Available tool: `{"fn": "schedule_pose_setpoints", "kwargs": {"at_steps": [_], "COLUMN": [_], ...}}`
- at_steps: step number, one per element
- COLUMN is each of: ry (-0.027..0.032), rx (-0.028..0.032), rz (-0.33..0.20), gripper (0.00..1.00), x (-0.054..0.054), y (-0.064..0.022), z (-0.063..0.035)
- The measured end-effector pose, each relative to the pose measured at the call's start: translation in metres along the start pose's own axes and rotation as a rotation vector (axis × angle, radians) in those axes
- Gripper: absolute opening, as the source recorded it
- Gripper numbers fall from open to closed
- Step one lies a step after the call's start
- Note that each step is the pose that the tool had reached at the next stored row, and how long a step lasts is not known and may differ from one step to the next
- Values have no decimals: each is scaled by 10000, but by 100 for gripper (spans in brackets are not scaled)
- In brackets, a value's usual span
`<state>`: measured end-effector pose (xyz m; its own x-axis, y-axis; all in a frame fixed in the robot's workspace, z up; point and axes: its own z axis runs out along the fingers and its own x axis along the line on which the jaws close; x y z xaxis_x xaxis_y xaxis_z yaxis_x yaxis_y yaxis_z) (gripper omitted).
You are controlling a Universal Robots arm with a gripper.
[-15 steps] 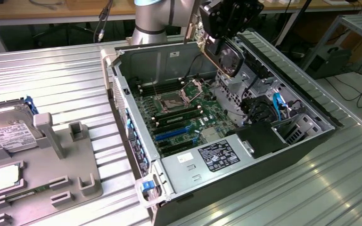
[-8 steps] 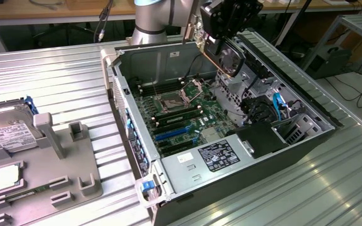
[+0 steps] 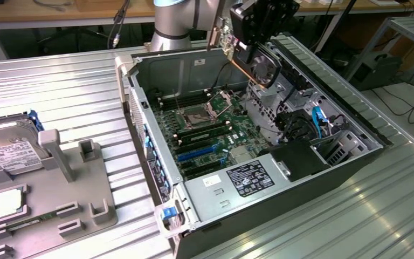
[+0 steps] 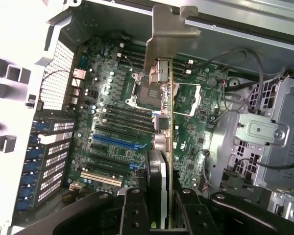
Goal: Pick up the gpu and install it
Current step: 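Insert the gpu into the slot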
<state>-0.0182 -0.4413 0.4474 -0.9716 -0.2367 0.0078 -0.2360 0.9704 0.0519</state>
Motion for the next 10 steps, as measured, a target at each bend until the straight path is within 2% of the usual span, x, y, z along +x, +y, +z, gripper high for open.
{"fn": "schedule_pose_setpoints", "kwargs": {"at_steps": [10], "ry": [35], "rx": [5], "rz": [-671], "gripper": [28], "x": [0], "y": [0], "z": [0]}}
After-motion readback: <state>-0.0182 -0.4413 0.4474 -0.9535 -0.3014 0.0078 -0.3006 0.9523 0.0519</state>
